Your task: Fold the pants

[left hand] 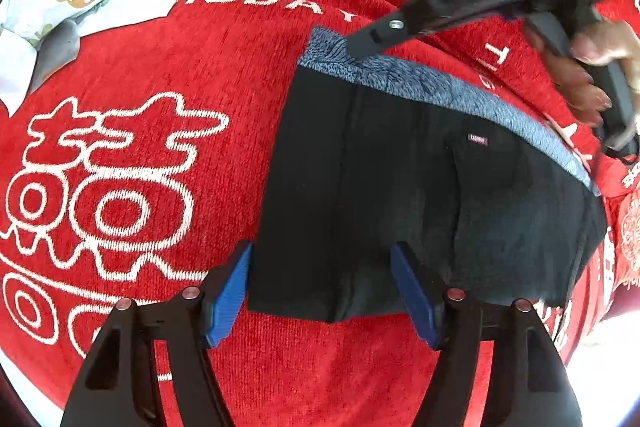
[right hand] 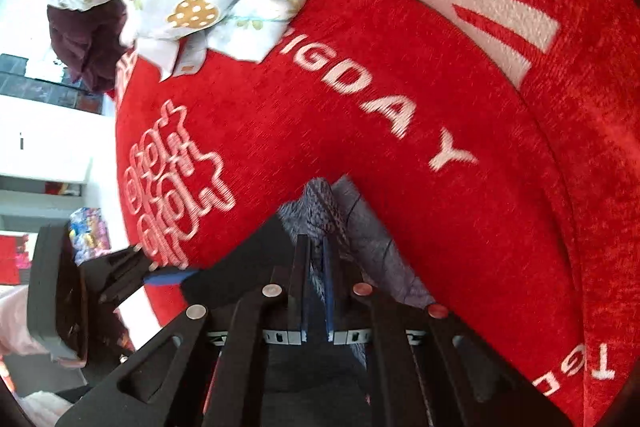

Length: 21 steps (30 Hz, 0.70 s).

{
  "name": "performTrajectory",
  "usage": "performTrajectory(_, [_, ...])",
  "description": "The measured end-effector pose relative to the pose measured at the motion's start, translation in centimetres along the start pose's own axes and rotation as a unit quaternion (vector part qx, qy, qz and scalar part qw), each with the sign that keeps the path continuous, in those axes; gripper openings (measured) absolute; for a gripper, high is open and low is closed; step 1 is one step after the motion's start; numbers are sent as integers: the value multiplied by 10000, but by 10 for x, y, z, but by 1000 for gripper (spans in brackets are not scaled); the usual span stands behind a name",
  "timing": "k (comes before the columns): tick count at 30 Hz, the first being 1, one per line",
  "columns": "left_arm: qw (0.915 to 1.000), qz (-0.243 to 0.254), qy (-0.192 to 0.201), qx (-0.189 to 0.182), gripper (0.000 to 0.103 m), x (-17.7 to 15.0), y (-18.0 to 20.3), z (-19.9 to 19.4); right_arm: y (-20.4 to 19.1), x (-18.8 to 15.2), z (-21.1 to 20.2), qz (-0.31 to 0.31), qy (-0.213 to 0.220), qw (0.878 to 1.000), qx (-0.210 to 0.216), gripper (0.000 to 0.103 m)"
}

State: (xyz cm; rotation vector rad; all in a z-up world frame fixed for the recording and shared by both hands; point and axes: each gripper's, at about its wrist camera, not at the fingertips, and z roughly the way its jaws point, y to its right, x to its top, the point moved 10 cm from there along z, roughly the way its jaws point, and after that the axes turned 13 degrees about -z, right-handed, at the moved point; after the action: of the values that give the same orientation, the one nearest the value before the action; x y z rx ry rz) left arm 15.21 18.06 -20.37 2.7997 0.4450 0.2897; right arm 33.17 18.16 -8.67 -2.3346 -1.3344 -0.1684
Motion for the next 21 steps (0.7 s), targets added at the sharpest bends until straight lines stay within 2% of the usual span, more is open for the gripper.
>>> performTrajectory(1, [10000,-11,14,84,72,0,-1,0,9,0,7,101,-32,9996,-280,7])
performTrajectory(3, [9995,-40,89,310,72,2,-3,-7,17,-2,8,418,98,9985,-353,9])
performTrajectory(4, [9994,-68,150,308,72,5,-1,-12,17,-3,2,570,246,9975,-340,13])
performTrajectory(8, [9990,-40,420,156,72,25,21,-28,11,-28,-32,973,637,9928,-290,16])
performTrajectory(10, [9988,28,429,241,72,37,33,-19,15,-62,-52,1331,745,9879,-287,19])
performTrajectory(12, [9986,63,391,347,72,48,44,-3,25,-100,-58,1719,656,9824,-334,25])
performTrajectory(13, [9980,95,407,470,72,52,47,7,29,-115,-59,1875,591,9797,-383,32])
performTrajectory(15, [9948,99,291,975,72,56,43,31,42,-158,-68,2379,569,9685,-462,34])
performTrajectory(17, [9914,154,432,1222,72,58,45,30,44,-199,-85,2858,790,9544,-336,35])
performTrajectory(19, [9909,191,334,1293,72,51,48,24,38,-234,-99,3119,1009,9444,-263,49])
performTrajectory(21, [9914,182,227,1276,72,38,55,12,34,-269,-113,3368,1208,9335,-210,53])
